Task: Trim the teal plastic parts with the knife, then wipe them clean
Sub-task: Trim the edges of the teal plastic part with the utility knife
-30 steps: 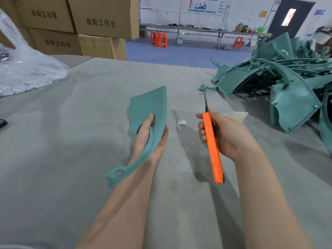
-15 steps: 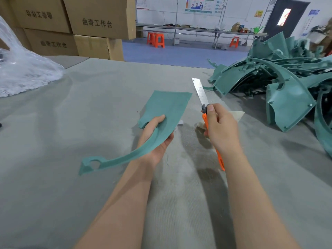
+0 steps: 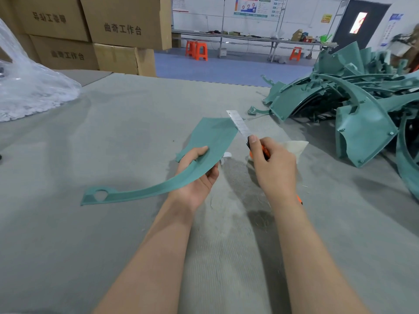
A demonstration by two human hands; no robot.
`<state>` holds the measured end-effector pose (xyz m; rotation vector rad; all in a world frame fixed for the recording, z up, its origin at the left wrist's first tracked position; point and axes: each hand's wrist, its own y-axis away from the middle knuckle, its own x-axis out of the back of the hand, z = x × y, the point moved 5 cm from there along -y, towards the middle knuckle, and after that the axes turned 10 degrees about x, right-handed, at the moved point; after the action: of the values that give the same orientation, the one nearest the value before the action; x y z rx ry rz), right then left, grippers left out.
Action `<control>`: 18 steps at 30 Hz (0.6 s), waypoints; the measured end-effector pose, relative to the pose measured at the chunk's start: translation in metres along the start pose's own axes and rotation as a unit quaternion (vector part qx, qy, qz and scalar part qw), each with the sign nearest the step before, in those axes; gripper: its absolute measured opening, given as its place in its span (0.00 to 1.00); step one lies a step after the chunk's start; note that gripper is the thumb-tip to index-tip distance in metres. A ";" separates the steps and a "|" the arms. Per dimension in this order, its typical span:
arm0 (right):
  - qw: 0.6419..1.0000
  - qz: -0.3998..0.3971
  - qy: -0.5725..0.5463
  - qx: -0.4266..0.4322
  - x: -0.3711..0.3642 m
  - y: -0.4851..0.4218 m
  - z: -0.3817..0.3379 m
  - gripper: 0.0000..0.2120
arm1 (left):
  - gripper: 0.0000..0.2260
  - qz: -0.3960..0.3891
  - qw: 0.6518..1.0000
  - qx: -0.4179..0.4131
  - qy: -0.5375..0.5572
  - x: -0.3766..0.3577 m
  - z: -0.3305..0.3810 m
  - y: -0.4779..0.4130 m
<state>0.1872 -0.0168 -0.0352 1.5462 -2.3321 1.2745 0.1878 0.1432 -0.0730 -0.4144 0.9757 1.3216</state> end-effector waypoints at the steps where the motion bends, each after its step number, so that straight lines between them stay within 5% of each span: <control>1: 1.000 0.000 -0.004 0.002 0.000 0.000 0.000 0.23 | 0.13 -0.001 1.000 0.003 0.006 0.000 0.000 0.000; 10: 0.999 -0.037 -0.014 0.025 -0.009 0.001 -0.006 0.20 | 0.08 0.005 1.000 -0.015 0.026 0.001 0.001 0.000; 18: 0.989 -0.127 -0.038 0.066 -0.026 0.009 -0.019 0.18 | 0.14 -0.014 0.997 -0.052 0.056 0.007 0.006 -0.002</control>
<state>0.1863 0.0160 -0.0403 1.8923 -2.0409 1.3503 0.1915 0.1515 -0.0753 -0.5865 0.9930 1.3382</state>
